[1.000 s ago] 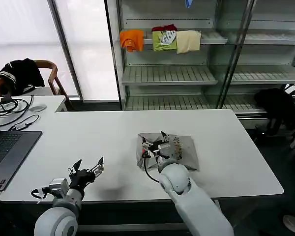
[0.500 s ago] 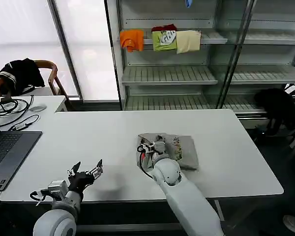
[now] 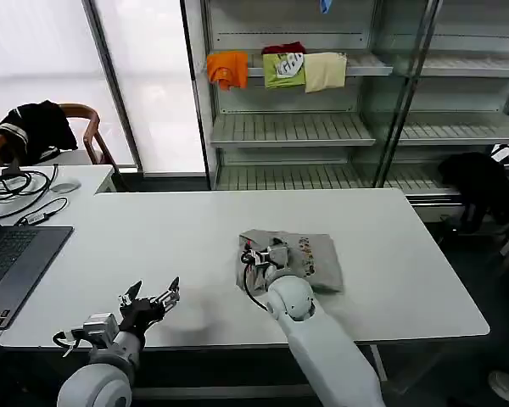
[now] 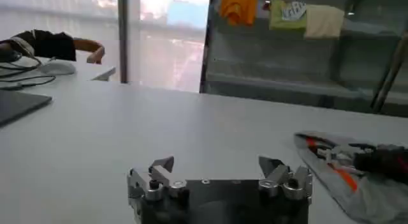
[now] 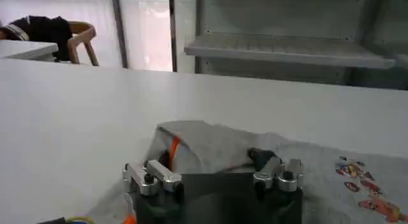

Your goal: Fold and organize the clothes.

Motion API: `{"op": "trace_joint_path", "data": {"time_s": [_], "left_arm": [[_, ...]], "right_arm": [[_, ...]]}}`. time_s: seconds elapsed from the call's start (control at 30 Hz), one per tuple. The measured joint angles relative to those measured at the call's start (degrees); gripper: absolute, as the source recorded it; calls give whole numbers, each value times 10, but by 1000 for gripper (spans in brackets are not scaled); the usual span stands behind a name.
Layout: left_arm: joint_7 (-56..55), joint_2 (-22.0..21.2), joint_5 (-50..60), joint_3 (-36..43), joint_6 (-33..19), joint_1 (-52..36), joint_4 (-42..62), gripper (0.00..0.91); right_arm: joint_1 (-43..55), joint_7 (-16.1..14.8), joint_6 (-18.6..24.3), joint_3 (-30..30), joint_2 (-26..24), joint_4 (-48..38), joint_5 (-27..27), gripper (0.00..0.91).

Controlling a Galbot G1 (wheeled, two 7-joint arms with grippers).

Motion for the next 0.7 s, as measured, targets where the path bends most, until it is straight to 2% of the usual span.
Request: {"op": "trace_joint_path", "data": {"time_s": [0.37,0.7], "left_arm": [[7,-5,29,-1,-3,-2,-15,907],[8,-16,49,-4,-25,-7,-12,907]], "right_arm": [[-11,17,-4,30,-25,84,-2,907],[-70,37,5,94,-93,197,7,907]]}}
